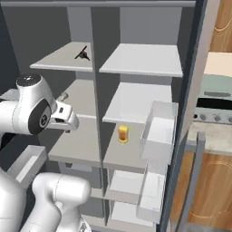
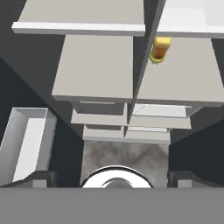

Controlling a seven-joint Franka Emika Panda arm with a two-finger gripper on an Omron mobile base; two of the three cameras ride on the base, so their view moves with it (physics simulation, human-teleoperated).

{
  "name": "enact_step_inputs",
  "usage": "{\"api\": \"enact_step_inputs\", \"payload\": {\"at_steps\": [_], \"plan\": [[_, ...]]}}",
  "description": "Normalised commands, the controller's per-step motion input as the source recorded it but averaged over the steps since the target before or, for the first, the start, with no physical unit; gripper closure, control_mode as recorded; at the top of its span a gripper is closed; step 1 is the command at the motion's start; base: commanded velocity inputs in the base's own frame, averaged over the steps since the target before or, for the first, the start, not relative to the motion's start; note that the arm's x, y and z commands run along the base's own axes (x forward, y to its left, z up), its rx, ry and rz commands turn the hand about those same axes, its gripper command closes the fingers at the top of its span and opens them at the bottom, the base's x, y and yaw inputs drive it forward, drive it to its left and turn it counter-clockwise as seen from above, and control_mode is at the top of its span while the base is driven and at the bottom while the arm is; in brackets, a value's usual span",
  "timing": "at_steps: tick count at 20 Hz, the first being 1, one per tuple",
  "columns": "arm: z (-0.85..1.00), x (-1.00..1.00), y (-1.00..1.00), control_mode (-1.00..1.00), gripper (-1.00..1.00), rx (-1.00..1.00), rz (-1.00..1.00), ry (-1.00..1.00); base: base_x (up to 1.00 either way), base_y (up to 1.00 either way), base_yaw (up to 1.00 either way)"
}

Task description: Pick up the frozen fish from the freezer, place it on any shelf in the fridge, and close the fridge and freezer doors when done.

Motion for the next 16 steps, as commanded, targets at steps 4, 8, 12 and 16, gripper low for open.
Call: {"api": "enact_step_inputs", "payload": {"at_steps": [4,8,12,16], "plan": [[0.0,0.0,0.0,1.0,-1.0,0.0,0.0,0.0,0.15,0.34,0.0],[0.0,0.0,0.0,1.0,-1.0,0.0,0.0,0.0,0.57,-0.03,0.0],[0.0,0.0,0.0,1.0,-1.0,0.0,0.0,0.0,0.36,-0.51,0.0],[0.0,0.0,0.0,1.0,-1.0,0.0,0.0,0.0,0.14,-0.27,0.0]]}}
